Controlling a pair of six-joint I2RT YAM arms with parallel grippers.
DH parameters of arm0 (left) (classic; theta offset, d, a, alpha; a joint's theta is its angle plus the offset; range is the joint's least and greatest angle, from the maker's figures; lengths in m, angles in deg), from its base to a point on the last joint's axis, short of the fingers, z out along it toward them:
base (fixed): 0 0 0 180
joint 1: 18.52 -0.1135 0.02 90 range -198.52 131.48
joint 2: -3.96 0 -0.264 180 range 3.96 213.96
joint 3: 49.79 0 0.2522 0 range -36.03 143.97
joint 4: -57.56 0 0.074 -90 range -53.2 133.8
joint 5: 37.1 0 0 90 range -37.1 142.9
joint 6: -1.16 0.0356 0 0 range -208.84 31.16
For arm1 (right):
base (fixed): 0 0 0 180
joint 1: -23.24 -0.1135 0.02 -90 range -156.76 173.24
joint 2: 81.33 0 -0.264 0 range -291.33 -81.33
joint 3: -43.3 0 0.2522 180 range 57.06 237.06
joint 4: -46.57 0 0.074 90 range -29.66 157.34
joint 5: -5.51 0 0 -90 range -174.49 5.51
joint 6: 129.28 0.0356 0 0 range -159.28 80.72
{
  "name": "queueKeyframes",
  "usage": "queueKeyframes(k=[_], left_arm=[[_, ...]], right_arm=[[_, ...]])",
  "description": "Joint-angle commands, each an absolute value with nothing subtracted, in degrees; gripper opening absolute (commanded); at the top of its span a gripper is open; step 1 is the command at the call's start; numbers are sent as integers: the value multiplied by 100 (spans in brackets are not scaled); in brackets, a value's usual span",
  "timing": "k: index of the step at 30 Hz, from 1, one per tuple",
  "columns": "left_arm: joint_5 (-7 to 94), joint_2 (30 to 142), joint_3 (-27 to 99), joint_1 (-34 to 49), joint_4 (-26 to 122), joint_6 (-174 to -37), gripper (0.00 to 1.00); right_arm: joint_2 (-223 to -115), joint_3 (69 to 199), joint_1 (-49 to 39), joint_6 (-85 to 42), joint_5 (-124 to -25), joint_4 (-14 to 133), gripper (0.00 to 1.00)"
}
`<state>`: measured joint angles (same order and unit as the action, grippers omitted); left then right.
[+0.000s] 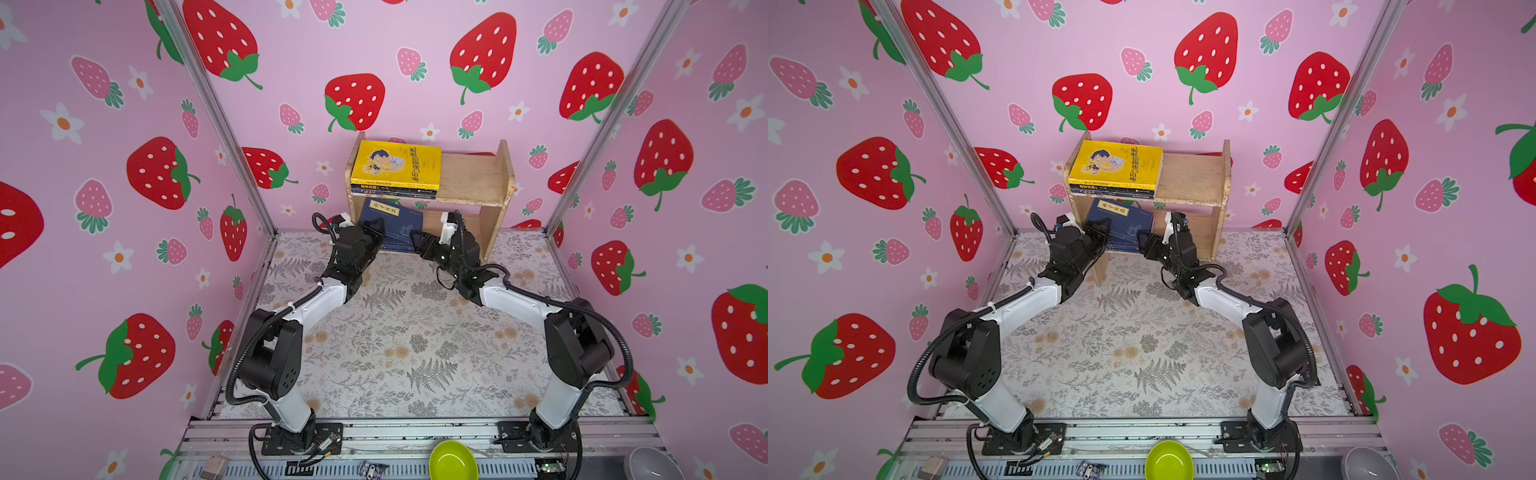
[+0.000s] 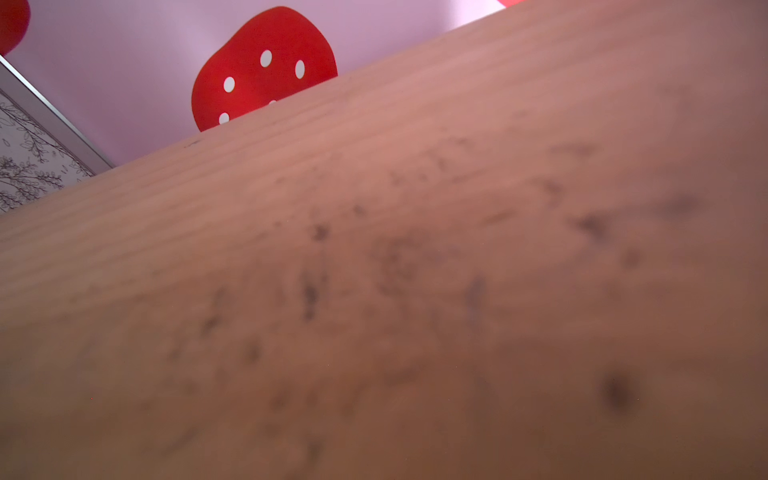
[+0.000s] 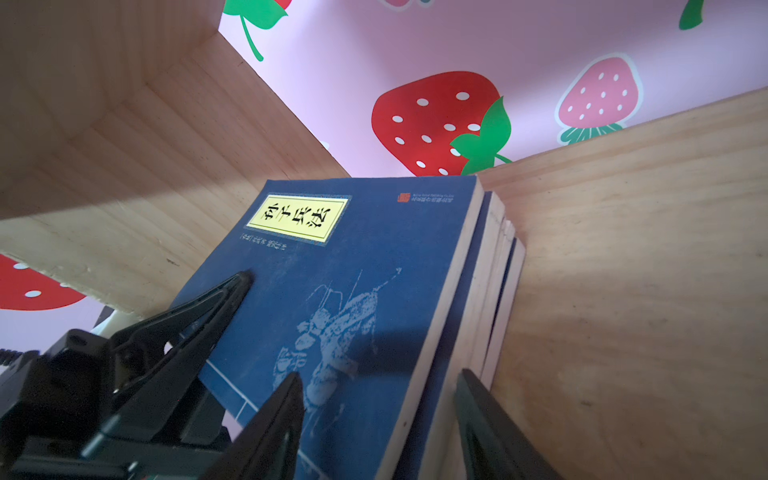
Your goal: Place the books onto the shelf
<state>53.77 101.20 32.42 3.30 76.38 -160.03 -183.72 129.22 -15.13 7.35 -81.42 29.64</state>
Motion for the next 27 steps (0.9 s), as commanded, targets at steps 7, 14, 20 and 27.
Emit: queueKeyframes(k=[7,14,20,27], left_arm=[[5008,10090,3130,749,7426,-15768,0],[5044,10056,3077,749,7171,-15752,2],[5012,9987,3045,752,7055,-15801,29],[5116,9748,3082,766,6591,-15810,52]], right_arm=[[-18490,13028,-1543,826,-8124,3001,58],[-18535,13012,-1543,871,-8232,3145,54],[-18554,12952,-1552,886,-8379,3219,52],[-18653,12993,-1587,882,-8459,3378,44]])
